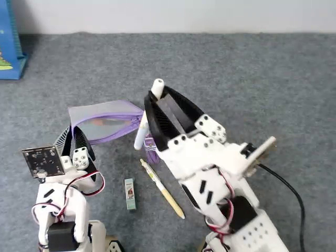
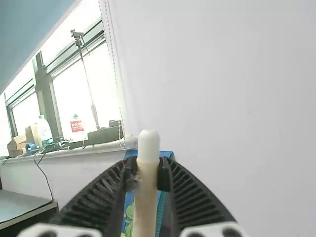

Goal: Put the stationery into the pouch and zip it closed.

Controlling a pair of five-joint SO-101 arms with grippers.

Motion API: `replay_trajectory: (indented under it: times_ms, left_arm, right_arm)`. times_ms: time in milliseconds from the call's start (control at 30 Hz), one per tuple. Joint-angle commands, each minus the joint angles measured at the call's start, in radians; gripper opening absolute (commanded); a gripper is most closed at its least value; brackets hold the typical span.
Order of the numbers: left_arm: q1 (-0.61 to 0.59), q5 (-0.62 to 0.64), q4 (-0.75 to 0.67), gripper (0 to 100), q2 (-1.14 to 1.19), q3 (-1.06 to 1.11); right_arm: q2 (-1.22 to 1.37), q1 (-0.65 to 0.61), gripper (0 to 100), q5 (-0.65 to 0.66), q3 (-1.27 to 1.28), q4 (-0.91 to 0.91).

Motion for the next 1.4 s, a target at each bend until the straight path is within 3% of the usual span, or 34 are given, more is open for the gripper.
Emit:
replay_trajectory:
  times_ms: [0, 167, 567, 1367]
  left_arm:
    - [0.006, 0.009, -0.021, 1, -0.017, -0.015]
    - [0.006, 0.009, -0.02, 1, -0.017, -0.015]
    - [0.005, 0.009, -0.02, 1, -0.017, -0.015]
    - [0.006, 0.011, -0.018, 1, -0.017, -0.016]
  right_arm:
    - [0.107, -0.001, 0.8, -0.006, -0.015, -0.143]
    - [0.268, -0.001, 0.8, -0.006, -0.048, -0.286]
    - [0.559, 0.03, 0.8, -0.005, -0.195, -0.427]
    - [0.751, -0.027, 0.8, 0.005, -0.359, -0.433]
